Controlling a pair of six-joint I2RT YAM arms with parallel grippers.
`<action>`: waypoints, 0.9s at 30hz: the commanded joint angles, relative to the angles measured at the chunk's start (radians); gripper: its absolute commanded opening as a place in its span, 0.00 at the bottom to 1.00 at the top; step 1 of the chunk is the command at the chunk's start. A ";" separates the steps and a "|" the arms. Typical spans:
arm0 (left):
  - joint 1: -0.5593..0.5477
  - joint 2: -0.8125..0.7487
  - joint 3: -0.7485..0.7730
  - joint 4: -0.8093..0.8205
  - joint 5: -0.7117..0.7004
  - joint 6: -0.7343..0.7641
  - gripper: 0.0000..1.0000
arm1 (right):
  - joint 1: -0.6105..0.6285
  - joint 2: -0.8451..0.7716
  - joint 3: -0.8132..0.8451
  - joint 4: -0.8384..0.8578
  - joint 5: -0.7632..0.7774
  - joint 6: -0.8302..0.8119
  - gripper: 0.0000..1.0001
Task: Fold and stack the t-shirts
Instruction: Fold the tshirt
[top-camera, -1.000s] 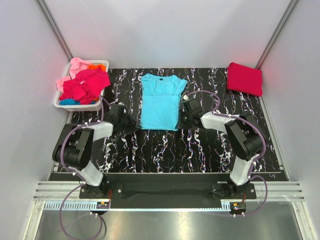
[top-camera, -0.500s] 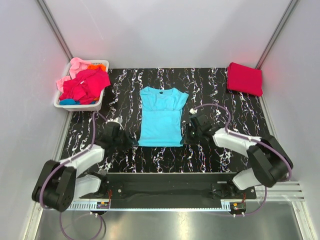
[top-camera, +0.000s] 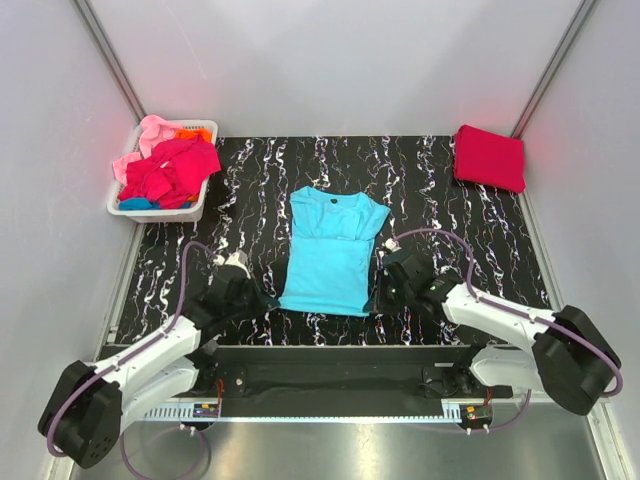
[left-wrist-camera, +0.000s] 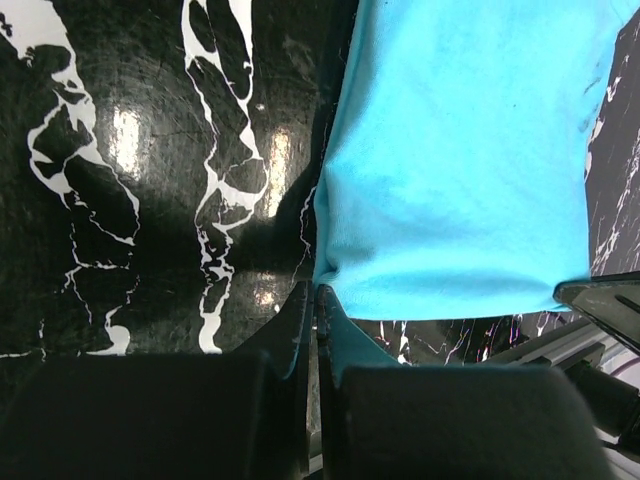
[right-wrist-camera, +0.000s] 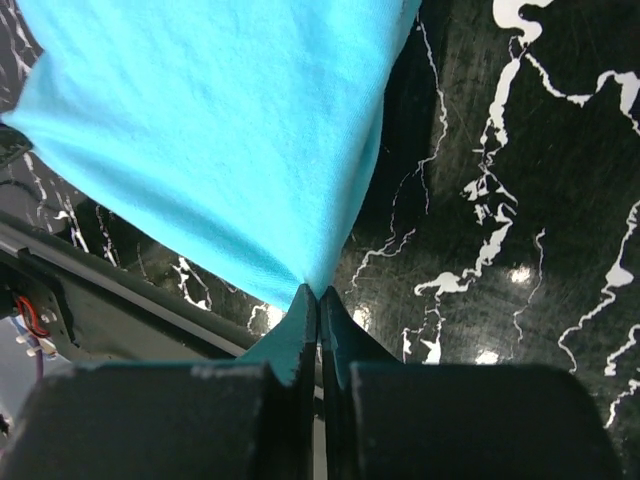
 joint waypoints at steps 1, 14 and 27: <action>-0.023 -0.028 0.009 -0.019 -0.088 -0.017 0.00 | 0.010 -0.056 0.002 -0.064 0.053 0.023 0.00; -0.109 -0.116 0.178 -0.093 -0.255 0.010 0.00 | 0.012 -0.164 0.085 -0.161 0.193 0.009 0.00; -0.112 0.099 0.472 -0.085 -0.393 0.122 0.00 | 0.009 -0.055 0.360 -0.233 0.395 -0.157 0.00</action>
